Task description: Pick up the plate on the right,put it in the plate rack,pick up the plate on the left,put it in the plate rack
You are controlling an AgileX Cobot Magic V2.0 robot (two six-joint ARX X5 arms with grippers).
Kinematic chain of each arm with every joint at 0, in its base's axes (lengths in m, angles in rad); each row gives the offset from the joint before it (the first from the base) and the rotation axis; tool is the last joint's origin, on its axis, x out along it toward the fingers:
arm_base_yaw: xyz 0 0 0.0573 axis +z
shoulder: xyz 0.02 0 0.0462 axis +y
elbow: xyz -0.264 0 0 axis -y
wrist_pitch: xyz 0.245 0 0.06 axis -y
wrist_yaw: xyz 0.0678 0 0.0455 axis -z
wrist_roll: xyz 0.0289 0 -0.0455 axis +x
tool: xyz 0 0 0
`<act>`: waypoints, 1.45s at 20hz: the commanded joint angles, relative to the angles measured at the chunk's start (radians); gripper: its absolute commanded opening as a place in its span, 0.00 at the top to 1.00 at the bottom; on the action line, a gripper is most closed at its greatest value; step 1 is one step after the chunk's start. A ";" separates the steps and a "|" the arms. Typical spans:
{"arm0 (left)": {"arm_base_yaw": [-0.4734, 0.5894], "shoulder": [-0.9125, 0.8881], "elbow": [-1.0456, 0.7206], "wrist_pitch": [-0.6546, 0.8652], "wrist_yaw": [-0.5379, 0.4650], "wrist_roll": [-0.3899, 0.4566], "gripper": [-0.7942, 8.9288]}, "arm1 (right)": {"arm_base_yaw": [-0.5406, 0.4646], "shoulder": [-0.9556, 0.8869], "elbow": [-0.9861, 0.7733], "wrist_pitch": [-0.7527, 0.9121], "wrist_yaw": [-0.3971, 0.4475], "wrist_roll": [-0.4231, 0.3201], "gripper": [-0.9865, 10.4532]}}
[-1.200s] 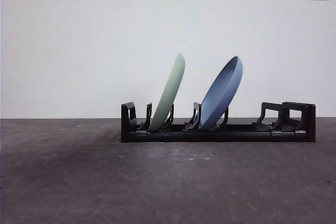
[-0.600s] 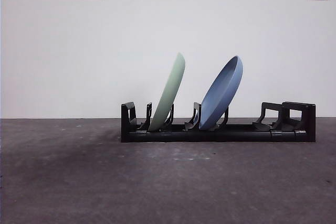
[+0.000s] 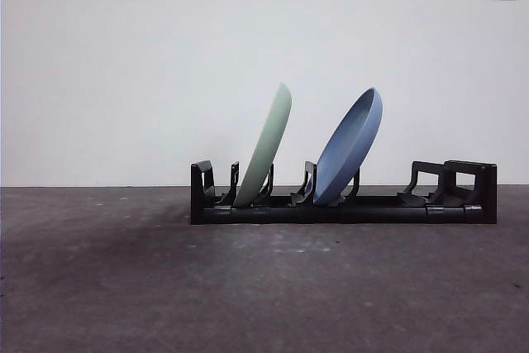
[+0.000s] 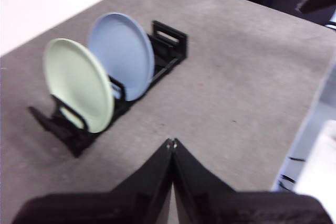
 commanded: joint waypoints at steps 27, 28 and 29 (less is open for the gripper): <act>0.845 -0.810 -1.244 0.832 0.220 0.174 0.92 | 0.001 0.182 -0.006 -0.021 0.050 0.004 0.91; 0.848 -0.834 -1.271 0.832 0.220 0.164 0.92 | 0.001 0.182 -0.006 -0.021 0.050 0.004 0.91; 0.851 -0.855 -1.292 0.829 0.220 0.153 0.92 | 0.001 0.182 -0.006 -0.021 0.050 0.004 0.91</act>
